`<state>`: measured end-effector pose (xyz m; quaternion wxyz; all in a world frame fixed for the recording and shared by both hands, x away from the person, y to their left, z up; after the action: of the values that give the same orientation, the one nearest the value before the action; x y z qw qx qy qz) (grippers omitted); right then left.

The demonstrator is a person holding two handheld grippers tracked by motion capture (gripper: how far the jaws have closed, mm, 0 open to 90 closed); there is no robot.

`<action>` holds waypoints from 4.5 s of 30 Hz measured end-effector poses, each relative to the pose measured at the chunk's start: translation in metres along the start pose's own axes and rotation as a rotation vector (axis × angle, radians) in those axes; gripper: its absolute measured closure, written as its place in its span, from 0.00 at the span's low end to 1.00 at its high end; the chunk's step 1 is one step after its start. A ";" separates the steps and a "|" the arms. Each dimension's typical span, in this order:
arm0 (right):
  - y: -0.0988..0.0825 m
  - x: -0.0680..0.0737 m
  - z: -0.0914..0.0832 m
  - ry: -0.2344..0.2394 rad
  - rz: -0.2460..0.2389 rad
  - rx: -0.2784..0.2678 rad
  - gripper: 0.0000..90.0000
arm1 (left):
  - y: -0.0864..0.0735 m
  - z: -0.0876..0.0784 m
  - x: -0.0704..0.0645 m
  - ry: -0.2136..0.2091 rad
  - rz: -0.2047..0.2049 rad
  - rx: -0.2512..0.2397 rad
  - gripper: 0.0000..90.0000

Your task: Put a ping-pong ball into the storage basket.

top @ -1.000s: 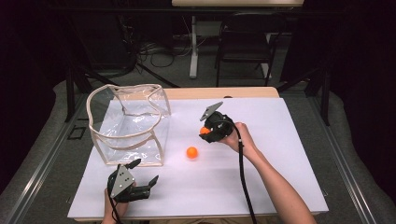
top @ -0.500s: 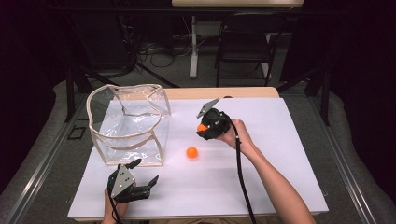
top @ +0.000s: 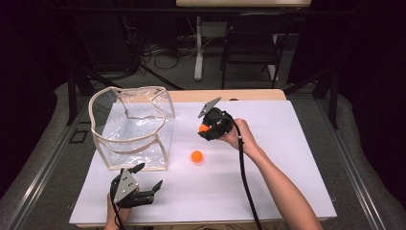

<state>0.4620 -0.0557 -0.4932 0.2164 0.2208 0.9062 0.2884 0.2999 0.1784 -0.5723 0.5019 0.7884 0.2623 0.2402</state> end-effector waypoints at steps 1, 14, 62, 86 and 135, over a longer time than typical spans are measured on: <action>0.001 0.000 0.000 -0.001 0.002 0.000 0.57 | 0.000 0.000 0.000 0.000 0.001 0.000 0.18; 0.014 -0.002 0.000 0.001 -0.007 -0.009 0.57 | 0.000 0.000 0.001 0.002 -0.001 0.000 0.18; 0.063 -0.013 -0.022 -0.021 -0.027 -0.069 0.57 | 0.001 -0.001 0.000 -0.001 -0.001 -0.014 0.18; 0.086 -0.010 -0.028 -0.021 -0.046 -0.107 0.57 | 0.001 0.000 0.001 0.002 -0.003 -0.017 0.18; 0.127 -0.001 -0.045 -0.017 -0.060 -0.219 0.57 | 0.002 -0.001 0.001 0.002 0.003 -0.017 0.18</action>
<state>0.4740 0.0182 -0.3811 0.2555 0.1708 0.8736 0.3773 0.3005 0.1793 -0.5702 0.5080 0.7842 0.2598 0.2440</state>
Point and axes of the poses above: each handheld gripper's, and its own axes: z roughly forward along the jaws, y roughly out of its top, x roughly to its left, the point moved 6 cm from there along z, roughly forward along the jaws, and after that the axes turned 7 degrees about -y, right-handed, at the moved point
